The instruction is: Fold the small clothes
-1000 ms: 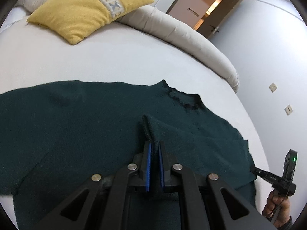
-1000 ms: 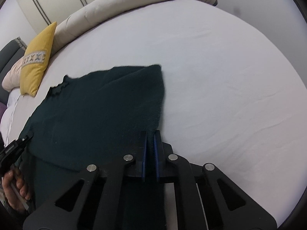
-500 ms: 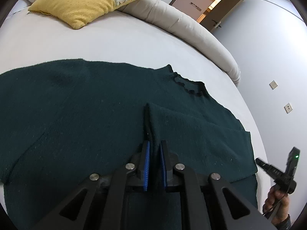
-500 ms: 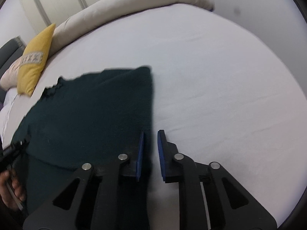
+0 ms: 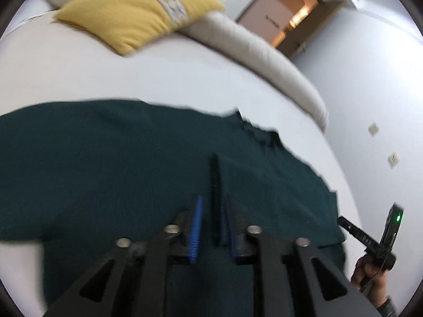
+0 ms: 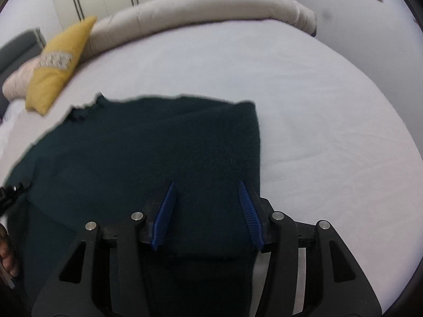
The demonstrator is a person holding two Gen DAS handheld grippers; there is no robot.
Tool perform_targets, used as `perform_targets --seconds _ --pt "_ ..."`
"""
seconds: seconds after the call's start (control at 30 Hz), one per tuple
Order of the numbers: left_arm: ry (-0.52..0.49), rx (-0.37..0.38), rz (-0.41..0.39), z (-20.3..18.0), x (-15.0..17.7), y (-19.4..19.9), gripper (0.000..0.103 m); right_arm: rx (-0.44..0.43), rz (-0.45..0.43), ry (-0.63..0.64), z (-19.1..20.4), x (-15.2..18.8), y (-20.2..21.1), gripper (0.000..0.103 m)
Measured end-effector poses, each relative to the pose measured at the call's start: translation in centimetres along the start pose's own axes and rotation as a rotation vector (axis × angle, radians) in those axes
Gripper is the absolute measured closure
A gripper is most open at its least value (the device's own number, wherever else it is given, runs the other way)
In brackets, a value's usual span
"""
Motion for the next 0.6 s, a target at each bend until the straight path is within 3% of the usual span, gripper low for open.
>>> perform_targets --seconds 0.07,0.17,0.2,0.33,0.43,0.5,0.6 --pt "0.028 -0.006 -0.064 1.7 -0.5 4.4 0.051 0.016 -0.061 -0.044 -0.4 -0.4 2.4 0.053" --pt "0.068 -0.090 -0.158 6.3 -1.1 11.7 0.040 -0.004 -0.161 -0.063 0.5 -1.0 6.6 0.032" --pt "0.095 -0.118 -0.188 8.1 -1.3 14.0 0.039 -0.002 -0.201 -0.062 1.2 -1.1 8.1 0.022" --pt "0.264 -0.297 -0.365 18.4 -1.1 26.1 0.034 -0.016 -0.300 0.005 4.4 -1.0 12.0 0.015" --pt "0.384 -0.419 -0.445 24.7 0.1 32.4 0.032 -0.041 -0.364 0.068 7.4 -0.7 14.6 0.009" --pt "0.437 -0.466 -0.455 27.4 0.8 34.3 0.031 -0.077 -0.366 0.086 8.8 -0.4 15.8 0.009" --pt "0.486 -0.441 -0.435 30.1 1.4 34.6 0.031 -0.163 -0.324 0.098 11.6 0.3 16.9 0.009"
Point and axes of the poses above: each gripper's, at about its wrist camera, not at the fingertips, and y roughly against the way its jaws point, z to its left, x to its underside, the point moved 7 cm from there along -y, roughly the way its jaws point, and after that the axes turned 13 degrees about x, right-handed, at the moved point
